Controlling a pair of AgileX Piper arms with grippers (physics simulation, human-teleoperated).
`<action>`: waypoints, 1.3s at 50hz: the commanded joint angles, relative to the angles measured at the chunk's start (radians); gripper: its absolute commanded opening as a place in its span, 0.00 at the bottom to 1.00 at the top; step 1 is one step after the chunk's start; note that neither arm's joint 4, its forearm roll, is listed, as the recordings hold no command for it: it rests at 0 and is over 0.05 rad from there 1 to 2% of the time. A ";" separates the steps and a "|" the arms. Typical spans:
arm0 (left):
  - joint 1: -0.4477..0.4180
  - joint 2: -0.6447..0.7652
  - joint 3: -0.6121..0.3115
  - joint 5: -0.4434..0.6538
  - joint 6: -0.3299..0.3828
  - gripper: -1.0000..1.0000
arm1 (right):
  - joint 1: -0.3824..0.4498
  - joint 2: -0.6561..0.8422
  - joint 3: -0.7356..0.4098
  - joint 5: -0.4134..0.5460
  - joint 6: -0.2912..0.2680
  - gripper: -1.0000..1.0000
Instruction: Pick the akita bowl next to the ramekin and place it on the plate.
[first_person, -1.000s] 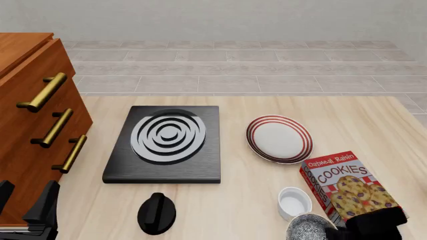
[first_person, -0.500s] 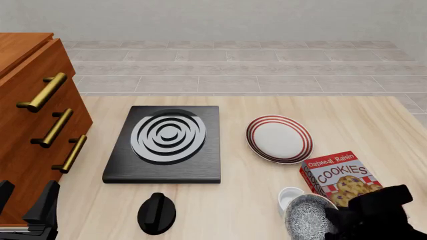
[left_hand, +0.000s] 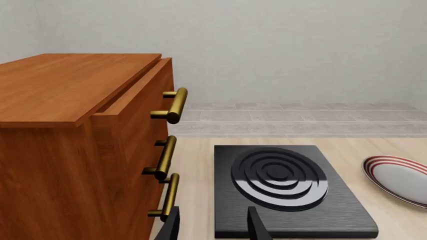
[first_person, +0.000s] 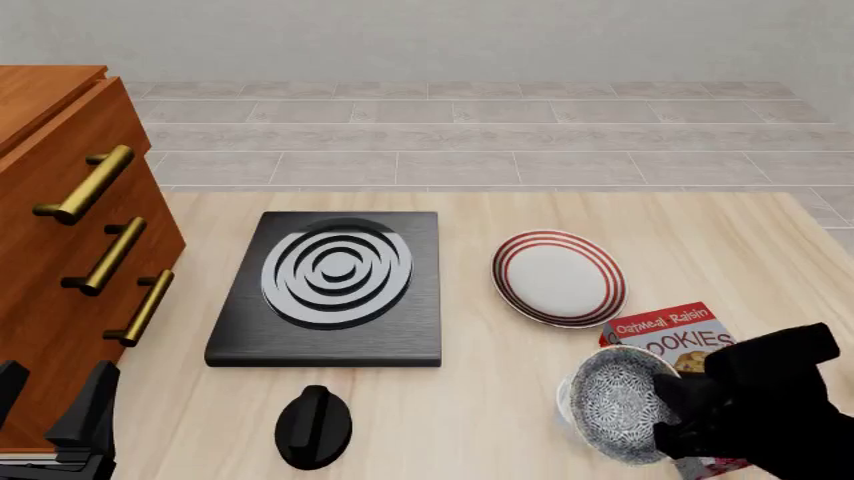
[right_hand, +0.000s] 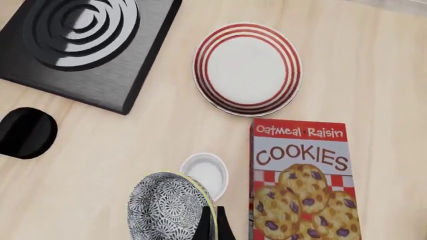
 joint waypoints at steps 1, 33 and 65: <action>0.000 0.000 0.000 0.000 0.000 1.00 | -0.040 0.012 -0.078 0.018 -0.024 0.00; 0.000 0.000 0.000 0.000 0.000 1.00 | -0.049 0.111 -0.258 0.023 -0.036 0.00; 0.000 0.000 0.000 0.000 0.000 1.00 | -0.078 0.228 -0.411 0.016 -0.058 0.00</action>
